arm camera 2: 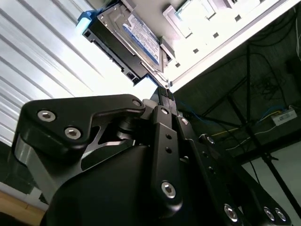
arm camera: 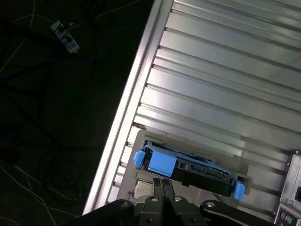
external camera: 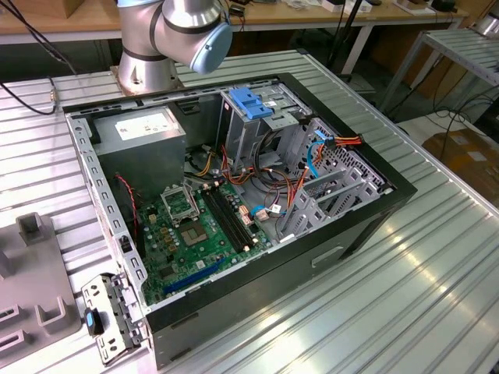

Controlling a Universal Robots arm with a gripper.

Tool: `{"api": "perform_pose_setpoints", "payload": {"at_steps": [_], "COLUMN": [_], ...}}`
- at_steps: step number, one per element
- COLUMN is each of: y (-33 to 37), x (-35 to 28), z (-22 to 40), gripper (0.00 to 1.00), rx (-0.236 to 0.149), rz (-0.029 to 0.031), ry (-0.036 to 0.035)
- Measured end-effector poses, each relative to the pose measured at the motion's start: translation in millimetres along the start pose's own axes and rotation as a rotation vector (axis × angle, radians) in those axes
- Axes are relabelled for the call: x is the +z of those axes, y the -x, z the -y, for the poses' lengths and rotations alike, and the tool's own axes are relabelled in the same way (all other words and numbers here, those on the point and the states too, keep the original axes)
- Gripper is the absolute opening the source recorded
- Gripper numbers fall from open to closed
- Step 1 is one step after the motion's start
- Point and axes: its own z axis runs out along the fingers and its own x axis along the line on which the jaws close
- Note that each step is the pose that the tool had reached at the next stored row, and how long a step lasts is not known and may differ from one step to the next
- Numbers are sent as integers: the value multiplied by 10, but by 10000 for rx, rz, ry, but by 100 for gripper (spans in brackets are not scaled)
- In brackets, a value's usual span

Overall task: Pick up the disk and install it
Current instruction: 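Pick up the disk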

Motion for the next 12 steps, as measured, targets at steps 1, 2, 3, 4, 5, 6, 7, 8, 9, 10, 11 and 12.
{"api": "perform_pose_setpoints", "payload": {"at_steps": [1, 2, 3, 4, 5, 6, 7, 8, 9, 10, 11, 12], "y": [0, 0, 0, 0, 0, 0, 0, 0, 0, 0, 0, 0], "x": [0, 0, 0, 0, 0, 0, 0, 0, 0, 0, 0, 0], "z": [0, 0, 0, 0, 0, 0, 0, 0, 0, 0, 0, 0], "gripper": [11, 11, 11, 11, 11, 11, 11, 11, 11, 11, 11, 11], "rx": [-65, -124, -235, -370, -501, -591, -663, -765, -851, -946, -1041, -1153], "rz": [-4, -7, -13, -20, -27, -32, -36, -42, -46, -51, -56, -62], "ry": [-1, -3, -5, -7, -9, -11, -12, -13, -15, -17, -19, -21]}}
